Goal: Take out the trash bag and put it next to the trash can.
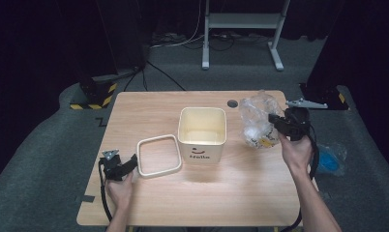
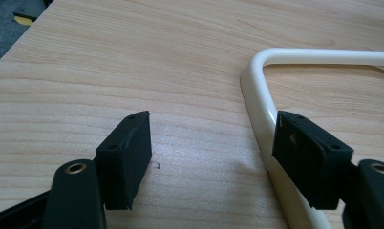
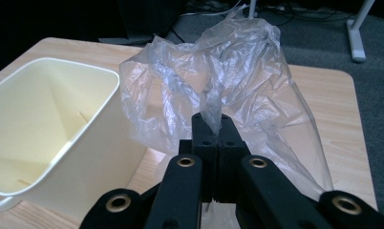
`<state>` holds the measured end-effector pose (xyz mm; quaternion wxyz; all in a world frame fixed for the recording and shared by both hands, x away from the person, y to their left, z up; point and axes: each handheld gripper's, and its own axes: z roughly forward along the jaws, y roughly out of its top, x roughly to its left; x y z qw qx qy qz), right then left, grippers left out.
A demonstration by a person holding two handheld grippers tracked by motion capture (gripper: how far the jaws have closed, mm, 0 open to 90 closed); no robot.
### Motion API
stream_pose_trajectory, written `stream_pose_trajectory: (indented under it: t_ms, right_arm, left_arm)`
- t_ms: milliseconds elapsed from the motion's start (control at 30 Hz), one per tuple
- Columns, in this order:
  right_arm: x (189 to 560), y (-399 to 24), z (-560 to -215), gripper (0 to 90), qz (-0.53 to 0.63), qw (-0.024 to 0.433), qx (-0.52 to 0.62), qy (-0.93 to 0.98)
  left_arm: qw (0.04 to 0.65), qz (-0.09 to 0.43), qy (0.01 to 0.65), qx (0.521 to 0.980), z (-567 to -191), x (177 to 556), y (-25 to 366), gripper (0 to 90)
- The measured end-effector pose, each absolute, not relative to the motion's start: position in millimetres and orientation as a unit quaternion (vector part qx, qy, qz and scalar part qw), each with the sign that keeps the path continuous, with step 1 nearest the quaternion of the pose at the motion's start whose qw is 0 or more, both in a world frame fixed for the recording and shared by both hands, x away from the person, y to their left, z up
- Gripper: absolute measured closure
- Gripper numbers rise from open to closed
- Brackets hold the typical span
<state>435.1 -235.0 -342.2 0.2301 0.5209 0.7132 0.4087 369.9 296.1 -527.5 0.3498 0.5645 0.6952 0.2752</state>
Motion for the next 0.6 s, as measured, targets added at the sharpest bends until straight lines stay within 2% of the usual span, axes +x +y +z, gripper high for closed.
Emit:
stream_pose_trajectory:
  t_ms: [600]
  right_arm:
    - [445, -226, -384, 89.3, 0.401, 0.218, 0.521, 0.721]
  left_arm:
    - [0.348, 0.277, 0.694, 0.566, -527, 370, 295, 29.5]
